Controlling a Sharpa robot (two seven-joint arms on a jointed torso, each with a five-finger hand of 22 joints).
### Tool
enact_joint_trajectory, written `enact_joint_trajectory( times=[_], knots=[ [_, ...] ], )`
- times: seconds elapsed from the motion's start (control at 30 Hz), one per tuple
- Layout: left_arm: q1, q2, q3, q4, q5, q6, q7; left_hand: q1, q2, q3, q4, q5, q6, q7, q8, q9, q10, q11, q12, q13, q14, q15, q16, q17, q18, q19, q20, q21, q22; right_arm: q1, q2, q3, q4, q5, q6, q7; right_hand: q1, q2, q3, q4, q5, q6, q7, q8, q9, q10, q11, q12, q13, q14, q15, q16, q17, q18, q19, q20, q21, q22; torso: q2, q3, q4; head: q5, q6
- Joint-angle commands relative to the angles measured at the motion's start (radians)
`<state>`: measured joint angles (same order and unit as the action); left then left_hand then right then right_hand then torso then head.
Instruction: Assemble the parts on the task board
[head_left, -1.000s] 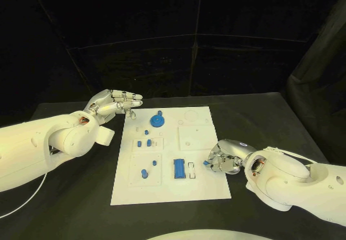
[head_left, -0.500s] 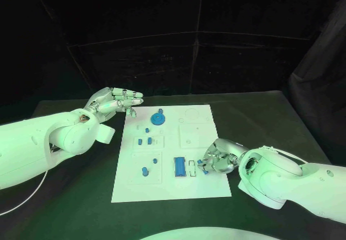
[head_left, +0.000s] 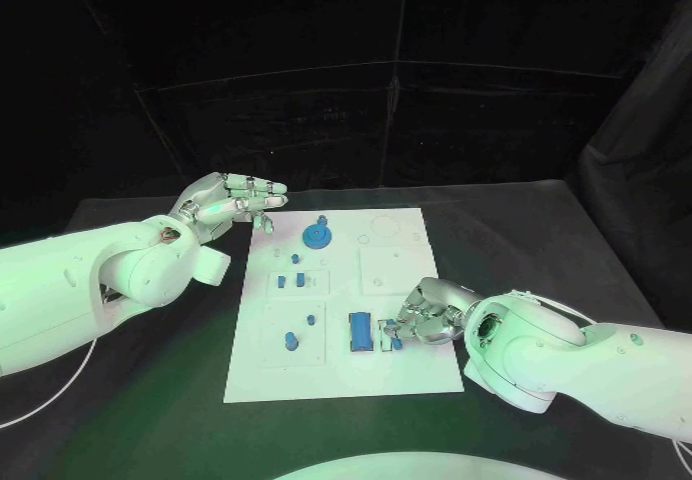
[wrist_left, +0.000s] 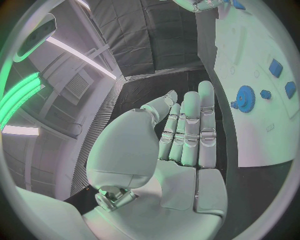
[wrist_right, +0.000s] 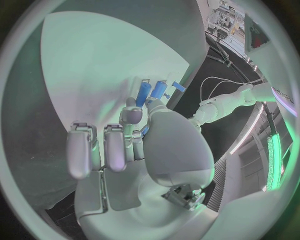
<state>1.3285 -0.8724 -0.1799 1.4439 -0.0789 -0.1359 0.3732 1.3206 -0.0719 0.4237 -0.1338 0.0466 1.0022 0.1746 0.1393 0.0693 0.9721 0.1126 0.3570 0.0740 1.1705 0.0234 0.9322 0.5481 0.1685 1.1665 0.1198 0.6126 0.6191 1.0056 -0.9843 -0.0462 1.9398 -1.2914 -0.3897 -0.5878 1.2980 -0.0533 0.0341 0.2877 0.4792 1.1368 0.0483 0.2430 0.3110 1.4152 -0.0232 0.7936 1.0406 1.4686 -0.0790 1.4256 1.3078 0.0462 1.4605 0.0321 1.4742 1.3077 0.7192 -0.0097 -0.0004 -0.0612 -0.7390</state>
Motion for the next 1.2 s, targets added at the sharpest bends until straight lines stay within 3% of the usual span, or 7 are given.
enact_joint_trajectory(
  times=[0.03, 0.53, 0.6, 0.7, 0.8, 0.97, 1.2],
  knots=[
    [0.001, 0.001, 0.001, 0.002, 0.003, 0.012, 0.003, 0.001, 0.005, -0.001, -0.007, 0.002, 0.005, 0.001, 0.006, -0.001, 0.0, -0.001, 0.006, -0.001, -0.006, -0.001, 0.004, -0.001, 0.015, -0.006, -0.002, -0.007, -0.001, 0.001, 0.008, 0.0, -0.003, 0.012, 0.011, -0.011, -0.011, 0.0, -0.008, 0.0, 0.005, 0.006, 0.001, 0.002, 0.001, 0.007, -0.003, 0.001, 0.0, 0.062, -0.006, 0.007, 0.05, -0.009, 0.007, -0.001, 0.003, 0.126, 0.0, -0.0002, -0.0003, 0.001, -0.001],
    [0.001, 0.0, 0.001, 0.003, 0.003, 0.013, 0.002, 0.002, 0.005, -0.001, -0.008, 0.002, 0.005, 0.002, 0.006, -0.001, 0.0, -0.001, 0.007, -0.002, -0.006, -0.002, 0.004, -0.002, 0.015, -0.006, -0.002, -0.006, -0.001, 0.001, 0.033, 0.0, -0.018, -0.017, 0.029, -0.014, -0.053, -0.01, -0.036, 0.002, 0.001, 0.007, 0.004, -0.005, 0.008, 0.006, -0.001, -0.008, -0.004, 0.06, -0.005, 0.002, 0.044, -0.008, 0.004, -0.002, 0.001, 0.123, -0.001, -0.0002, -0.0004, 0.005, -0.001],
    [0.001, 0.0, 0.001, 0.003, 0.003, 0.013, 0.002, 0.002, 0.005, -0.001, -0.008, 0.002, 0.005, 0.002, 0.006, -0.001, 0.0, -0.001, 0.007, -0.002, -0.006, -0.002, 0.004, -0.002, 0.015, -0.006, -0.002, -0.006, -0.001, 0.001, 0.035, 0.0, -0.02, -0.021, 0.035, -0.014, -0.079, -0.013, -0.056, 0.002, -0.035, 0.008, 0.004, -0.007, 0.011, 0.007, 0.001, -0.011, -0.004, 0.06, -0.004, 0.0, 0.041, -0.008, 0.003, -0.001, 0.0, 0.122, -0.001, 0.0001, -0.0007, 0.005, -0.001],
    [0.001, 0.0, 0.001, 0.003, 0.003, 0.012, 0.003, 0.002, 0.005, -0.001, -0.008, 0.002, 0.005, 0.002, 0.006, -0.001, 0.0, -0.001, 0.007, -0.002, -0.006, -0.002, 0.004, -0.002, 0.015, -0.006, -0.002, -0.006, -0.001, 0.001, 0.035, 0.0, -0.022, -0.033, 0.045, -0.016, -0.135, -0.008, -0.11, 0.0, -0.238, 0.009, 0.005, -0.016, 0.02, 0.005, 0.002, -0.022, -0.007, 0.057, -0.003, -0.006, 0.033, -0.006, -0.001, 0.001, -0.005, 0.117, 0.0, 0.0004, -0.0011, 0.005, 0.0],
    [0.001, -0.001, 0.001, 0.003, 0.003, 0.009, 0.005, 0.002, 0.005, -0.001, -0.008, 0.002, 0.005, 0.002, 0.006, -0.001, 0.0, -0.001, 0.007, -0.002, -0.006, -0.002, 0.004, -0.002, 0.015, -0.006, -0.002, -0.006, -0.001, 0.001, 0.035, 0.0, -0.024, -0.041, 0.047, -0.017, -0.156, -0.004, -0.144, 0.001, -0.32, 0.008, 0.006, -0.022, 0.029, 0.002, 0.003, -0.029, -0.008, 0.056, -0.002, -0.011, 0.029, -0.006, -0.004, 0.002, -0.008, 0.115, 0.0, 0.0004, -0.0011, 0.005, 0.0],
    [0.001, -0.001, 0.001, 0.003, 0.003, 0.008, 0.006, 0.002, 0.005, -0.001, -0.008, 0.002, 0.005, 0.002, 0.006, -0.001, 0.0, -0.001, 0.007, -0.002, -0.006, -0.002, 0.004, -0.002, 0.015, -0.006, -0.002, -0.006, -0.001, 0.001, 0.033, 0.0, -0.022, -0.052, 0.042, -0.017, -0.167, -0.003, -0.173, 0.002, -0.364, 0.006, 0.007, -0.028, 0.037, -0.001, 0.004, -0.038, -0.011, 0.055, -0.001, -0.017, 0.021, -0.004, -0.008, 0.003, -0.012, 0.11, -0.001, 0.0008, -0.0012, 0.004, 0.0],
    [0.001, -0.002, 0.001, 0.003, 0.003, 0.008, 0.006, 0.002, 0.005, -0.001, -0.008, 0.002, 0.005, 0.002, 0.006, -0.001, 0.0, -0.001, 0.007, -0.002, -0.006, -0.002, 0.004, -0.002, 0.015, -0.006, -0.002, -0.006, -0.001, 0.001, 0.018, 0.0, -0.007, -0.059, 0.049, -0.004, -0.134, -0.004, -0.181, -0.009, -0.353, 0.005, 0.007, -0.033, 0.044, -0.004, 0.005, -0.042, -0.012, 0.055, -0.001, -0.02, 0.019, -0.004, -0.009, 0.004, -0.013, 0.109, -0.001, 0.0017, -0.0009, 0.003, 0.001]
  ],
)
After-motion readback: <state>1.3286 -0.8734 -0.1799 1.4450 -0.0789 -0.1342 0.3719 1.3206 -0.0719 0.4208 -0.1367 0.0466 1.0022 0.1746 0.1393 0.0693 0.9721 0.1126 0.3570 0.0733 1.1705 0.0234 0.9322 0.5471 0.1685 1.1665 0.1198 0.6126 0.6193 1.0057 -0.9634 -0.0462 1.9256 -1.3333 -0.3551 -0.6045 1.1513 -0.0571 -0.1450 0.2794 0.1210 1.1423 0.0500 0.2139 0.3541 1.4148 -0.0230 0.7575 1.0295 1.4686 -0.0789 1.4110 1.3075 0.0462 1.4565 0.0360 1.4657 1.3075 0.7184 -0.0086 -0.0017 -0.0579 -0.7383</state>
